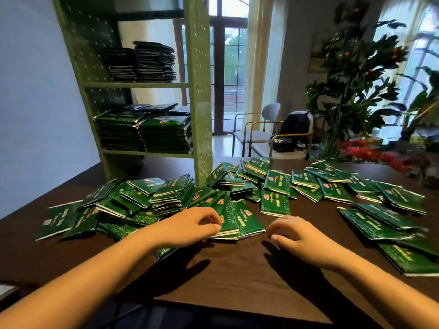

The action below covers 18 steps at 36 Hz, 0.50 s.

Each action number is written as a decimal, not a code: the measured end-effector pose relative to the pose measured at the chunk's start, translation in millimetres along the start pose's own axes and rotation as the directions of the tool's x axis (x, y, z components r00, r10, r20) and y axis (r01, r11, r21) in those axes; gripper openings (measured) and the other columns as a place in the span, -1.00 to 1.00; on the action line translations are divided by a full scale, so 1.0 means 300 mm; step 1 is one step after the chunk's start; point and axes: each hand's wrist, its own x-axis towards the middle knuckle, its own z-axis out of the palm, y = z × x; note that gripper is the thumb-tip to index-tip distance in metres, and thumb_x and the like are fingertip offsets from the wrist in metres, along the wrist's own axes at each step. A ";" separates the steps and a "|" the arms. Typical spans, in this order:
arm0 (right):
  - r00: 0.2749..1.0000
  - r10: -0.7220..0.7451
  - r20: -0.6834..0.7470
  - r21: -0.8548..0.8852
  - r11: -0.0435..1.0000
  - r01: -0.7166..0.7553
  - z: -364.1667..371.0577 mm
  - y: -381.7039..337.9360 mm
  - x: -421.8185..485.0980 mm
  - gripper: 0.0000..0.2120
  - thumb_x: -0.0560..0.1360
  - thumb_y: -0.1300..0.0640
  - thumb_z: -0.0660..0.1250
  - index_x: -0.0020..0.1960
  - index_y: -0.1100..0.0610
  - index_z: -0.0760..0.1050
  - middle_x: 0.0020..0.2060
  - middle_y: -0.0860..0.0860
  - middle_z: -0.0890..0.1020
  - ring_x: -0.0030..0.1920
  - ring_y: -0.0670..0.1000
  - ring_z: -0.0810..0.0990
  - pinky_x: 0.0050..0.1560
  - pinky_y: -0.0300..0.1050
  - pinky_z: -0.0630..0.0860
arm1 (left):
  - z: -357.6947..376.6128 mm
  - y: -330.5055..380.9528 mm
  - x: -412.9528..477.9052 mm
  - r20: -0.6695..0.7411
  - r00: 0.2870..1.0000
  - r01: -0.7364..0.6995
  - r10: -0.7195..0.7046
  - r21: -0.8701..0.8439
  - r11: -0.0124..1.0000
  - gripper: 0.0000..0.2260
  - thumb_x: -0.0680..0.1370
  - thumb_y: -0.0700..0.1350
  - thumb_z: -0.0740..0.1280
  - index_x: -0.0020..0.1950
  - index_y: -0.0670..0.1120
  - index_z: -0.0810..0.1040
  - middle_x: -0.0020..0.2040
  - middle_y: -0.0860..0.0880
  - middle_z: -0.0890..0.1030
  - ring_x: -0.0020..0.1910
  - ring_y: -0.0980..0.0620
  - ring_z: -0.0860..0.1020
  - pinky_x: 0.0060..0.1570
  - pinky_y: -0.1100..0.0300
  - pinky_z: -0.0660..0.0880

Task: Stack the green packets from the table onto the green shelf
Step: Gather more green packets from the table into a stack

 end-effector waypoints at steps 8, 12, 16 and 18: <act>0.992 0.112 -0.060 -0.014 0.994 -0.113 0.055 0.112 -0.020 -0.81 0.56 -0.03 0.23 0.09 -0.03 0.55 0.08 -0.09 0.51 0.15 -0.02 0.47 0.20 0.01 0.41 | 0.120 0.017 0.090 -0.051 0.996 -0.057 0.072 0.251 0.966 -0.67 0.59 0.02 0.31 0.32 -0.01 0.41 0.17 0.02 0.42 0.13 0.07 0.43 0.15 0.24 0.35; 0.992 0.110 -0.069 -0.026 0.993 -0.112 0.027 0.127 0.009 -0.82 0.57 0.04 0.24 0.05 0.06 0.58 -0.04 -0.06 0.53 0.01 -0.06 0.49 0.05 -0.19 0.39 | 0.129 0.019 0.152 -0.083 0.992 -0.056 0.090 0.348 0.936 -0.53 0.56 0.12 0.32 0.42 0.01 0.33 0.37 0.02 0.33 0.37 0.03 0.29 0.42 0.11 0.19; 0.988 0.140 -0.064 0.006 0.990 -0.140 0.010 0.132 0.052 -0.80 0.57 0.05 0.25 0.07 0.11 0.59 -0.04 0.00 0.57 0.01 -0.01 0.52 0.06 -0.12 0.44 | 0.151 0.001 0.210 -0.060 0.998 0.061 -0.036 0.482 0.874 -0.30 0.56 0.29 0.18 0.57 -0.03 0.08 0.58 -0.08 0.05 0.57 -0.05 -0.01 0.51 0.03 -0.08; 0.984 0.167 -0.060 0.065 0.984 -0.163 0.011 0.129 0.076 -0.79 0.58 0.07 0.25 0.09 0.12 0.59 0.01 0.01 0.60 0.04 -0.02 0.54 0.08 -0.14 0.45 | 0.177 -0.015 0.228 -0.062 0.995 0.101 -0.081 0.509 0.855 -0.25 0.56 0.33 0.09 0.60 -0.05 -0.06 0.61 -0.11 -0.09 0.58 -0.06 -0.14 0.52 0.00 -0.20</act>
